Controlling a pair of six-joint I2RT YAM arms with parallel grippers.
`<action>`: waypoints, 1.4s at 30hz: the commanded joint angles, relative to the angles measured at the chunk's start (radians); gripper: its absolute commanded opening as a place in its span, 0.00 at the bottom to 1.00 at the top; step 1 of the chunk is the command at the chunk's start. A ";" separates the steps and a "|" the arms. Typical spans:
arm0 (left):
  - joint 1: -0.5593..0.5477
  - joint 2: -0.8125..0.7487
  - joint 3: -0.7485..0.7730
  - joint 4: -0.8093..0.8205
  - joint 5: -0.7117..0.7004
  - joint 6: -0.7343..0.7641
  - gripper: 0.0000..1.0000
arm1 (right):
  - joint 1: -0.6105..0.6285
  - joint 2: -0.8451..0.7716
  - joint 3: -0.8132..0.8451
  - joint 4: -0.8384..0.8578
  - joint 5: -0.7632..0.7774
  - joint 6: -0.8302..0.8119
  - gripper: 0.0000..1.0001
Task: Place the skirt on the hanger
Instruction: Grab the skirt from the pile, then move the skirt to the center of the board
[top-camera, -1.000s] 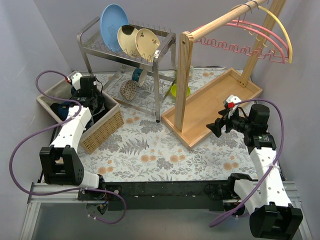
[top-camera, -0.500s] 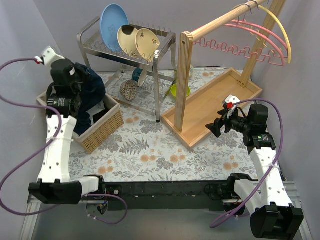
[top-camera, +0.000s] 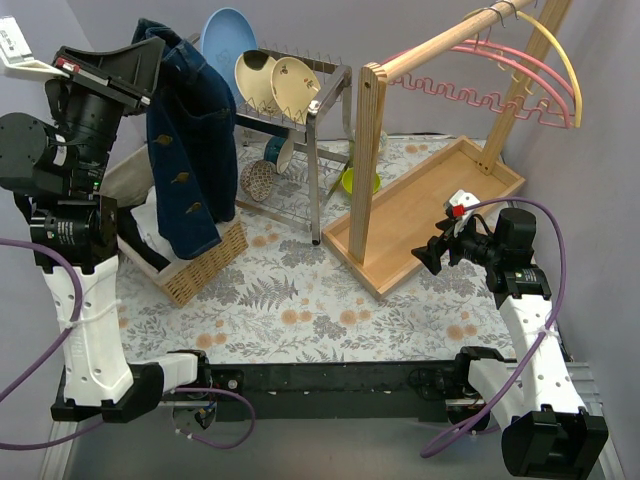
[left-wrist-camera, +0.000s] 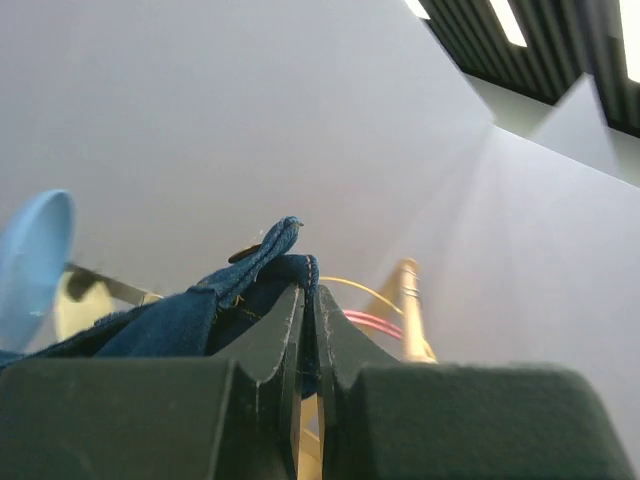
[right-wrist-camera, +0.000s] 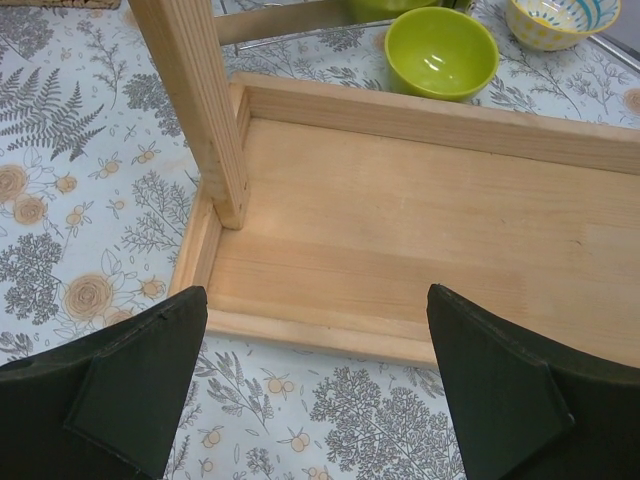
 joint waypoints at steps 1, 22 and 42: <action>0.000 -0.009 -0.013 0.162 0.278 -0.148 0.00 | 0.005 -0.015 0.015 0.004 0.015 -0.017 0.98; -0.270 -0.198 -0.834 0.283 0.694 -0.147 0.00 | 0.005 -0.002 0.006 -0.004 0.021 -0.046 0.98; -0.407 -0.506 -1.462 -0.440 0.372 -0.002 0.00 | 0.273 0.063 0.029 -0.413 -0.329 -0.653 0.98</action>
